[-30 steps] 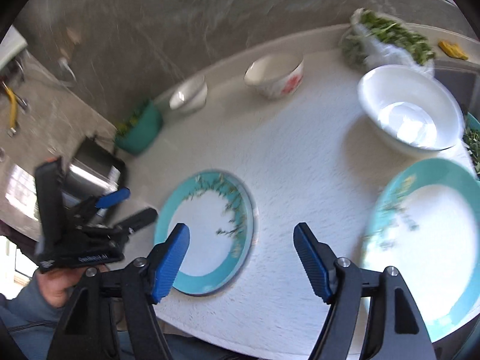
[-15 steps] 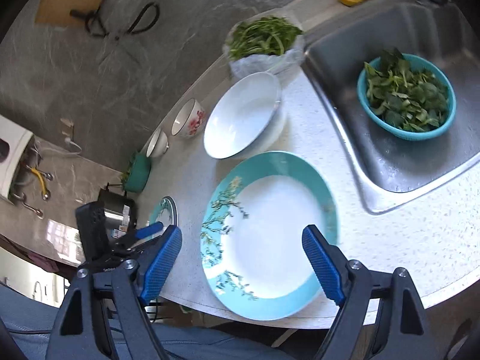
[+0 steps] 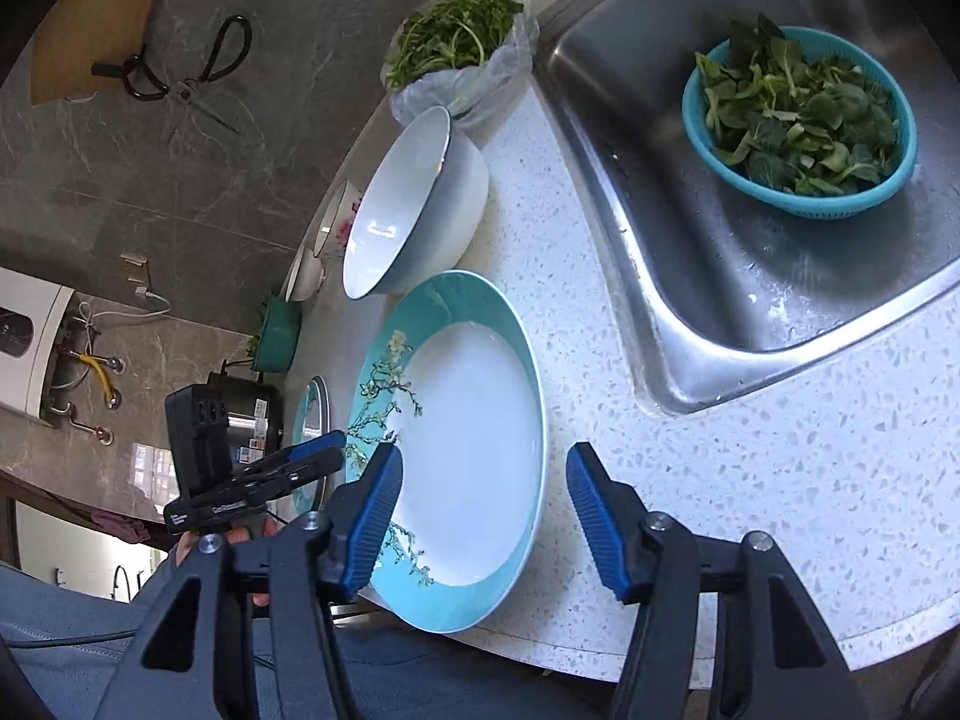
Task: Organize plates and bowls
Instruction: 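Close the left gripper on the second teal plate rim while the right gripper grips it too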
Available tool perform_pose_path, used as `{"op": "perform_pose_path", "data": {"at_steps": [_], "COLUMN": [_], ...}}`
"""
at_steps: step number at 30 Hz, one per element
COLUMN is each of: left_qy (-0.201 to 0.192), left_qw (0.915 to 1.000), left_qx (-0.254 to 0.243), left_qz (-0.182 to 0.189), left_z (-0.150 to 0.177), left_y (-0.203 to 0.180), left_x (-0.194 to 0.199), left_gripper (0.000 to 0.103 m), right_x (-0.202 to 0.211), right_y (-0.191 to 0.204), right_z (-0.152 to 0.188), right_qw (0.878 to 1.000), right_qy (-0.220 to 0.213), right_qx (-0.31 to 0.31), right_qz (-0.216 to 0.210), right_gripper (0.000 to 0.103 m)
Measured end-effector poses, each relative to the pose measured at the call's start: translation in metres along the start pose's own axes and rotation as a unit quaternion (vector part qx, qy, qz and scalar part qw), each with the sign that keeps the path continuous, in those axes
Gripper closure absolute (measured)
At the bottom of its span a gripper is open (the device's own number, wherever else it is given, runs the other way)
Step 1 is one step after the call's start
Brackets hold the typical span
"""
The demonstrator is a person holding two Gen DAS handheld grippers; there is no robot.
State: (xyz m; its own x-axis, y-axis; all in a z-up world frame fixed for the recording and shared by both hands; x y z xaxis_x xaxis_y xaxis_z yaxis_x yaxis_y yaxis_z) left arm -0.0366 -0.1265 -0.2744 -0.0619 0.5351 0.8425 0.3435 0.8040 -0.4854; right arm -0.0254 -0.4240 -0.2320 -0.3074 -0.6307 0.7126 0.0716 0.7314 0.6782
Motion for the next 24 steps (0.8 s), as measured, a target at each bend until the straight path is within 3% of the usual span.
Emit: {"op": "perform_pose_path", "data": {"at_steps": [1, 2, 11, 13, 17, 20, 22, 24], "left_qy": [0.004, 0.008, 0.015, 0.02, 0.022, 0.025, 0.033, 0.037], "left_qw": [1.0, 1.0, 0.9995, 0.9992, 0.9989, 0.9987, 0.9973, 0.997], "left_qx": [0.001, 0.004, -0.007, -0.006, -0.005, -0.005, -0.009, -0.019], "left_qz": [0.001, 0.001, 0.027, 0.035, 0.041, 0.044, 0.064, 0.065], "left_z": [0.001, 0.002, -0.008, -0.01, -0.013, -0.014, -0.014, -0.016], "left_y": [0.001, 0.003, -0.004, -0.005, -0.007, -0.006, -0.009, -0.012], "left_x": [-0.003, -0.007, -0.016, -0.017, -0.019, -0.021, -0.023, -0.024], "left_gripper": [0.046, 0.051, 0.053, 0.061, 0.065, 0.077, 0.092, 0.094], "right_x": [-0.002, -0.004, -0.017, -0.021, -0.026, -0.029, -0.032, -0.033], "right_y": [-0.002, -0.003, -0.01, -0.01, -0.009, -0.011, -0.013, -0.014], "right_z": [0.001, 0.001, 0.0, 0.0, 0.002, 0.003, 0.005, 0.007], "right_qw": [1.0, 1.0, 0.999, 0.998, 0.998, 0.996, 0.996, 0.995], "right_qy": [0.004, 0.007, 0.036, 0.047, 0.058, 0.068, 0.078, 0.08], "right_qx": [0.0, -0.001, -0.008, -0.006, -0.011, -0.025, -0.031, -0.04], "right_qz": [-0.001, -0.003, -0.03, -0.03, -0.037, -0.043, -0.039, -0.042], "right_gripper": [0.043, 0.044, 0.052, 0.054, 0.057, 0.058, 0.066, 0.074]}}
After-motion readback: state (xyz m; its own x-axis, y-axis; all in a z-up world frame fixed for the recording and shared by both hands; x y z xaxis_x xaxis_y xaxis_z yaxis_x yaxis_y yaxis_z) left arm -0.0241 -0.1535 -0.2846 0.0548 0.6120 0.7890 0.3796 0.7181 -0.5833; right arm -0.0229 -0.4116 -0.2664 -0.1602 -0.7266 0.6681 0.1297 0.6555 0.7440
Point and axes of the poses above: each gripper's, at about its wrist camera, not at the fingertips, and x roughly against the way its jaws point, y to its left, z to its underside, the point moved 8 cm from there along -x, roughly the way its jaws point, and after that the axes turned 10 degrees about z, right-handed, at the moved point
